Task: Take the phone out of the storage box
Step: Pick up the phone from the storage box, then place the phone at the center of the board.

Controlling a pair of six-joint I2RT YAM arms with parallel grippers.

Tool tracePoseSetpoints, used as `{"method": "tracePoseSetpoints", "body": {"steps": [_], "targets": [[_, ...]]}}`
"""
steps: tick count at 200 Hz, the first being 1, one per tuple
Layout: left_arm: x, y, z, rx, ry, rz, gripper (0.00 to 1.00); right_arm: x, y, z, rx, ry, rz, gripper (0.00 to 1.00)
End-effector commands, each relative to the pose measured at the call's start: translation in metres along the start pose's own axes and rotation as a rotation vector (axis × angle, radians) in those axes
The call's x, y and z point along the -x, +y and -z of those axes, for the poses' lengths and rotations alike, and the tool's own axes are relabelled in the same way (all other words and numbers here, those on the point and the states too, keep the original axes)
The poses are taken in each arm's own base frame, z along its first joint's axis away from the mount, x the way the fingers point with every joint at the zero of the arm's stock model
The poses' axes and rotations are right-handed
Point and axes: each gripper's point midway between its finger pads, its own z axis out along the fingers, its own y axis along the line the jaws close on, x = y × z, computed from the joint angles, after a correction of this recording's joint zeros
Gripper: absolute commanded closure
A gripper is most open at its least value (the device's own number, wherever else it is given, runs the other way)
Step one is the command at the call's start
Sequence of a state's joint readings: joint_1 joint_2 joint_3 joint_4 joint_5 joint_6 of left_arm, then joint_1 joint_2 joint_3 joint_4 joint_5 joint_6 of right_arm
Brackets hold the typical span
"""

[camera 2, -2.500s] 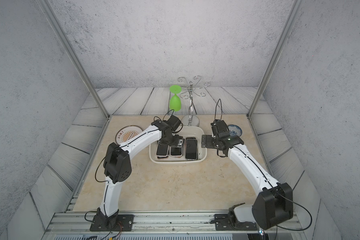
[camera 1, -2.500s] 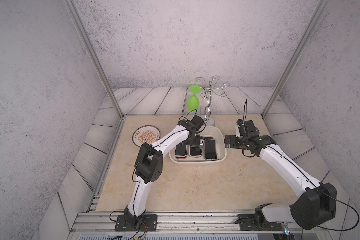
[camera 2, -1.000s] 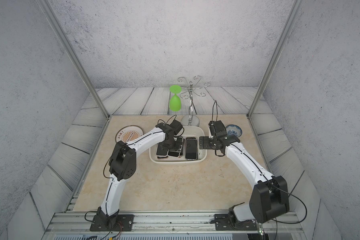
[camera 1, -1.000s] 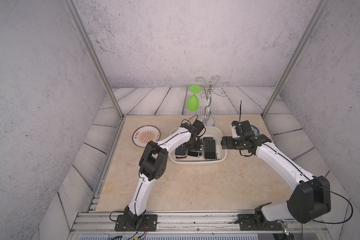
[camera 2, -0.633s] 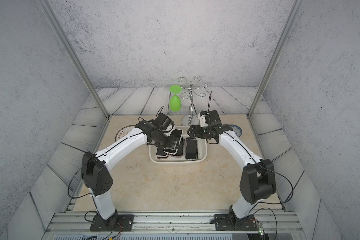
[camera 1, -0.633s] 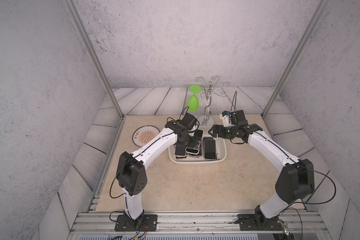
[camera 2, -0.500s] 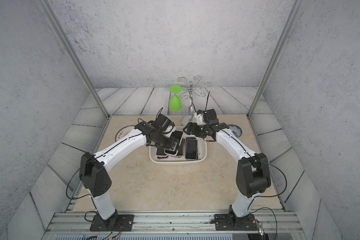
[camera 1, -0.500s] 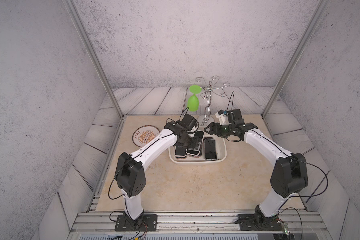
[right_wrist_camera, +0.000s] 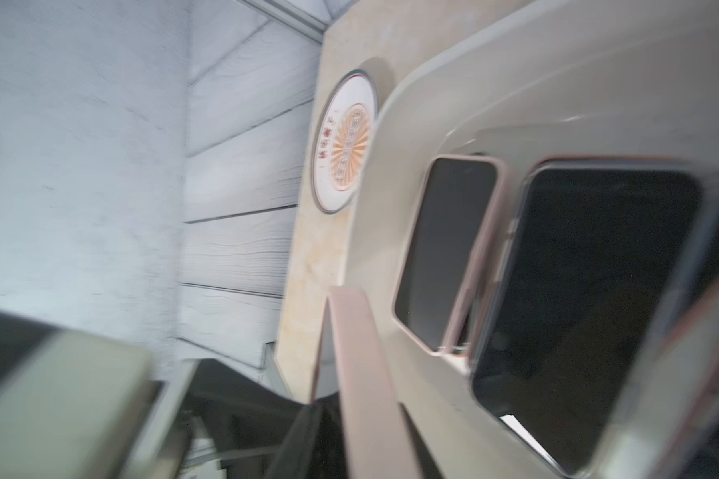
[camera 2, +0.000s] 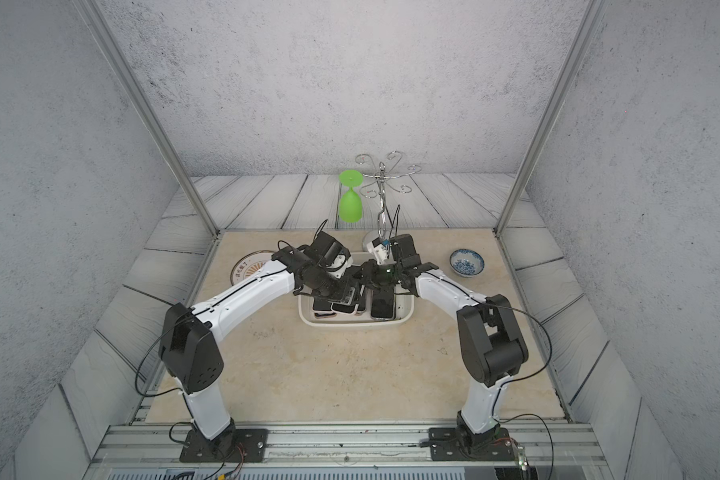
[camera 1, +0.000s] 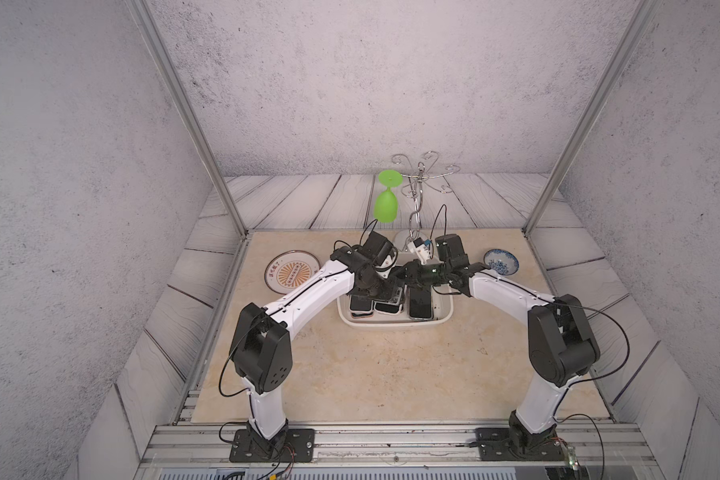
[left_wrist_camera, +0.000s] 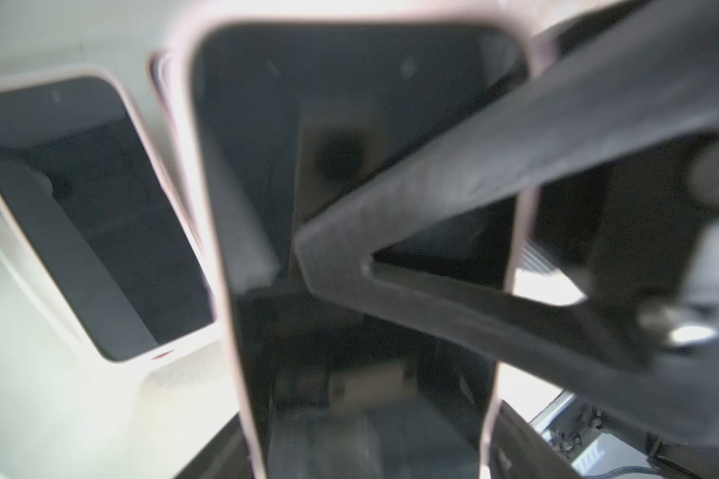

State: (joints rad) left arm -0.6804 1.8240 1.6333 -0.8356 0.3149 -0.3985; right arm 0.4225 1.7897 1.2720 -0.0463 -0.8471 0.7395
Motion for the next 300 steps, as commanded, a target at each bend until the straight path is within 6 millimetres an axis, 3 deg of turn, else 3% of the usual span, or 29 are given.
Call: {"method": "tracePoseSetpoints", "body": {"steps": [1,7,24,47,70,90,113,144,169,200,253,300], "targets": [[0.02,-0.01,0.017,-0.039,-0.091,-0.027,0.63,-0.006,0.022,0.005,0.072,0.022,0.016,0.96],[0.022,-0.009,0.02,-0.042,-0.098,-0.019,0.56,-0.009,0.027,0.01,0.07,0.031,0.03,0.99],[0.026,-0.005,0.036,-0.074,-0.125,0.006,0.2,-0.023,0.032,0.031,0.007,0.062,0.072,1.0],[0.033,0.009,0.072,-0.133,-0.197,0.062,0.0,-0.053,0.029,0.064,-0.134,0.115,0.12,1.0],[0.035,0.032,0.105,-0.149,-0.296,0.113,0.02,-0.086,0.014,0.088,-0.247,0.157,0.106,1.0],[0.027,0.048,0.121,-0.093,-0.332,0.109,0.02,-0.119,0.009,0.09,-0.204,0.192,0.037,1.0],[0.015,0.062,0.121,-0.035,-0.315,0.116,0.02,-0.15,0.005,0.074,-0.133,0.187,-0.038,1.0],[0.008,0.069,0.106,-0.028,-0.293,0.141,0.02,-0.181,0.0,0.035,-0.112,0.215,-0.082,1.0],[0.005,0.073,0.098,-0.028,-0.286,0.154,0.02,-0.194,-0.011,0.005,-0.122,0.247,-0.101,1.0],[0.0,0.078,0.094,-0.009,-0.276,0.154,0.02,-0.2,-0.03,-0.014,-0.152,0.263,-0.132,1.0],[-0.006,0.084,0.086,0.011,-0.258,0.155,0.02,-0.221,-0.071,-0.021,-0.243,0.302,-0.169,1.0],[-0.009,0.09,0.078,0.026,-0.248,0.162,0.02,-0.232,-0.091,-0.024,-0.285,0.337,-0.187,1.0]]}}
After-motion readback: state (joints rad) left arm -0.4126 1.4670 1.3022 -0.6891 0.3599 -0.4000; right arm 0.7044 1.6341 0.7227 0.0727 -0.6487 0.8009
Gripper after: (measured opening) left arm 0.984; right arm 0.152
